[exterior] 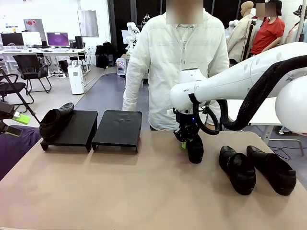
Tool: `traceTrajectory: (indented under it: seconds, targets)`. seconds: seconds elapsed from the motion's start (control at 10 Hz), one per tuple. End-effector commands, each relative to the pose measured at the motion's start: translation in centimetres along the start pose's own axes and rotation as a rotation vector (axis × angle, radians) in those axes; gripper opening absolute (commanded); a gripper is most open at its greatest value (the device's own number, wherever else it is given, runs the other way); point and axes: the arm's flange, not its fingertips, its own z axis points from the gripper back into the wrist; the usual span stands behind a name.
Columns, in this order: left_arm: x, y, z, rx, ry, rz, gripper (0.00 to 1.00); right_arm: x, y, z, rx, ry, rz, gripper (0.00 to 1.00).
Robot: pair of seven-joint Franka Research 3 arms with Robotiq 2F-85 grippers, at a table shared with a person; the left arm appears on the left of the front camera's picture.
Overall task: Organize the shoes by placing them on the stand.
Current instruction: Pick up one Shoe and place it in the middle of the table.
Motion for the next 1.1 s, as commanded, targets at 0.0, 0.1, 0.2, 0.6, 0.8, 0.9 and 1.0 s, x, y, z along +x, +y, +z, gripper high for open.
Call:
traceTrajectory:
  seconds: [0.0, 0.1, 0.2, 0.6, 0.8, 0.9, 1.0]
  targets:
    - [-0.2, 0.1, 0.0, -0.009, -0.015, -0.020, 1.00, -0.5, -0.1, 0.3, -0.066, -0.046, -0.039, 0.00]
    - [-0.2, 0.1, 0.0, -0.009, -0.015, -0.020, 1.00, -0.6, -0.1, 0.5, -0.071, -0.054, -0.037, 0.00]
    - [-0.2, 0.1, 0.0, -0.009, -0.015, -0.020, 1.00, -0.9, -0.1, 0.7, -0.084, -0.058, -0.048, 0.00]
    - [-0.2, 0.1, 0.0, -0.009, -0.015, -0.020, 1.00, -5.2, -0.5, 5.1, -0.095, -0.033, -0.135, 0.00]
    - [-0.2, 0.1, 0.0, -0.009, -0.015, -0.020, 1.00, -12.1, 1.4, 10.8, -0.083, 0.049, -0.314, 0.00]
    - [-0.2, 0.1, 0.0, -0.009, -0.015, -0.020, 1.00, -16.4, 3.3, 13.3, -0.086, 0.053, -0.414, 0.00]
    - [-0.2, 0.1, 0.0, -0.009, -0.015, -0.020, 1.00, -19.7, 5.1, 14.3, -0.028, 0.085, -0.443, 0.00]
